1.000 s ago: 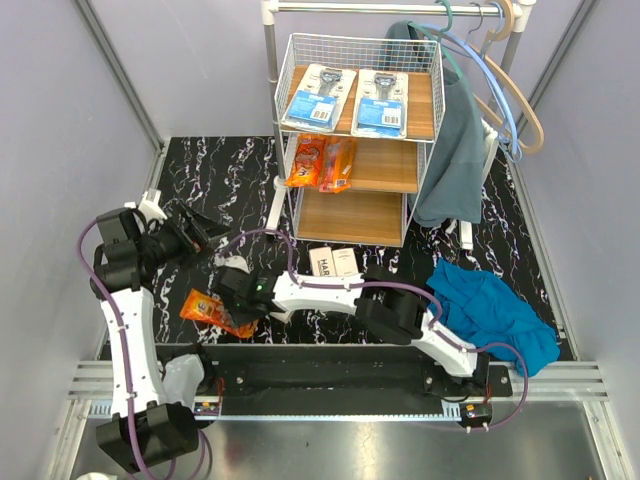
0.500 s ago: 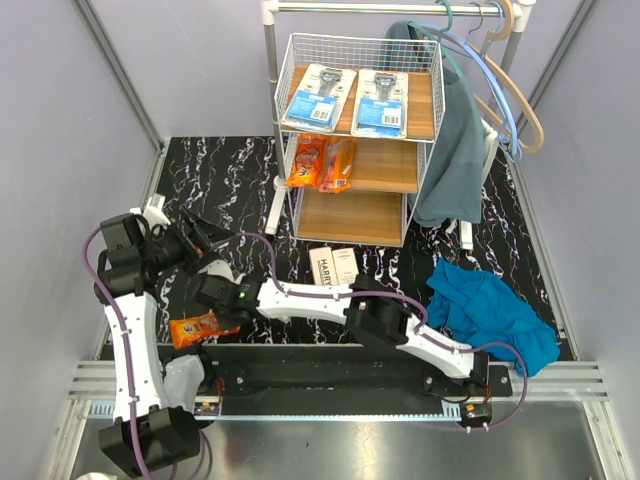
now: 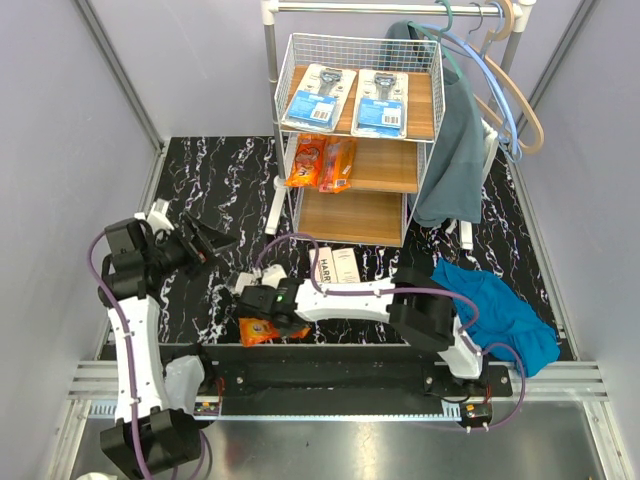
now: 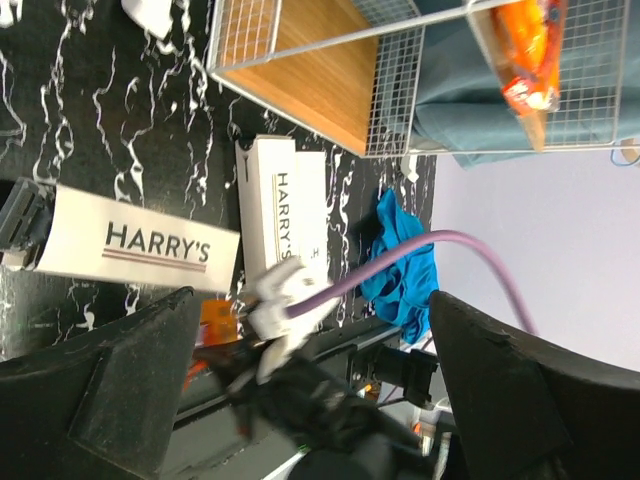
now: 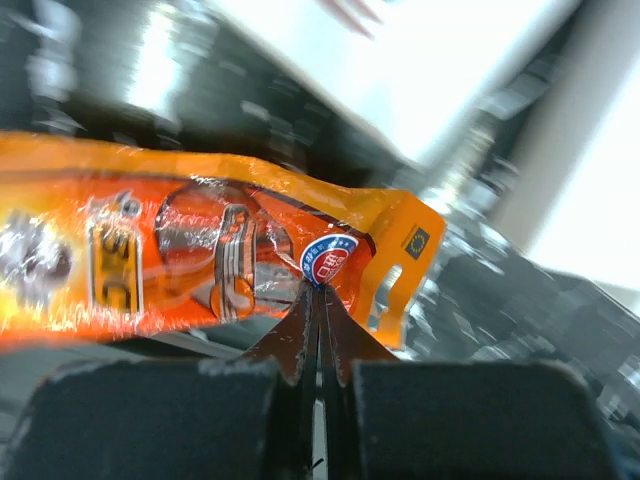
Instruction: Place and organize the shaving razors onto the shelf
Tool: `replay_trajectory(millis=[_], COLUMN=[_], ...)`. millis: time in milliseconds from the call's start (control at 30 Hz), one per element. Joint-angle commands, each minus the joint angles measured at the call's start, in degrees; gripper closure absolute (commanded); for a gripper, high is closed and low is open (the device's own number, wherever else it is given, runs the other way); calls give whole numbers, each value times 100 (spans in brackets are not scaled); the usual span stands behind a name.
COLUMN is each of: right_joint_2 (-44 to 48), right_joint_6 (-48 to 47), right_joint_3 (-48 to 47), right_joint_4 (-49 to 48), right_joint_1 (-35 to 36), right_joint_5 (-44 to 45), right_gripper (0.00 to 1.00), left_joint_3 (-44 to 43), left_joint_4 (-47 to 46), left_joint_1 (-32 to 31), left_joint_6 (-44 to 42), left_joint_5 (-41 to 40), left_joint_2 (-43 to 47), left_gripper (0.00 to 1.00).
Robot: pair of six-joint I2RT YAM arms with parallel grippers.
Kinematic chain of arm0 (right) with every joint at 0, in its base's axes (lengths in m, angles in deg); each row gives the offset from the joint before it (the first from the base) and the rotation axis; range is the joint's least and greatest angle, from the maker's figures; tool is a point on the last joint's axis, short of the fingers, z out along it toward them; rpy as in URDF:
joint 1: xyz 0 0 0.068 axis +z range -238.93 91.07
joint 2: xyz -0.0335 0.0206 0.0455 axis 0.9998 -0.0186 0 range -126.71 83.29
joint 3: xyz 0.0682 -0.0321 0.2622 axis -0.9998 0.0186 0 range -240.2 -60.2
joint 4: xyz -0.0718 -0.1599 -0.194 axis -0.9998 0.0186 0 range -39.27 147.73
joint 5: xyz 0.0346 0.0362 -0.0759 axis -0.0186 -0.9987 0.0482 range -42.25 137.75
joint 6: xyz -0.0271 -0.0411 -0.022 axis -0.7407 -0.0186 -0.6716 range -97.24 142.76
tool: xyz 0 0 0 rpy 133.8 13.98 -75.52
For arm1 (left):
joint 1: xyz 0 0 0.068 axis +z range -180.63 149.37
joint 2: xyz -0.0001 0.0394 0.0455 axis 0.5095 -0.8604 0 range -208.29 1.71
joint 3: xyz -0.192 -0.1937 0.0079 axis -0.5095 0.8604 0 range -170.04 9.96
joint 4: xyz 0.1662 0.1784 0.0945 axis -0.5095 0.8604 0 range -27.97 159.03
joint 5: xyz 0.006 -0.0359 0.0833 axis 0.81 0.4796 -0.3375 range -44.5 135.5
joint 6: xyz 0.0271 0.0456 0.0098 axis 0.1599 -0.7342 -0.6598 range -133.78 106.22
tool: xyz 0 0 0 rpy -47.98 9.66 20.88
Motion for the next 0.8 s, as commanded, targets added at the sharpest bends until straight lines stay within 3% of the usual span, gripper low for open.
replay_trajectory(millis=[0,133,467,767], right_joint_2=[870,1318,2162,2338], right_joint_6=[434,566,795,725], right_joint_3=[234,497,894,419], right_joint_4=[757,873,952,1251], right_joint_1=[-132,-298,-545,-545], right_joint_5=[710,914,1247,1292], right_gripper=[100,100,100,100], left_joint_3=[311,671,1936,2025], left_joint_4=[-182,-182,-1015,-1833], left_joint_1=[-52,-315,-2397,-3181], left_joint_6=[-133,-177,735,1140], left_joint_5=[-12,93,-847,-1101], left_joint_2=[191,227,771,447], left_gripper=[1,1,1,1])
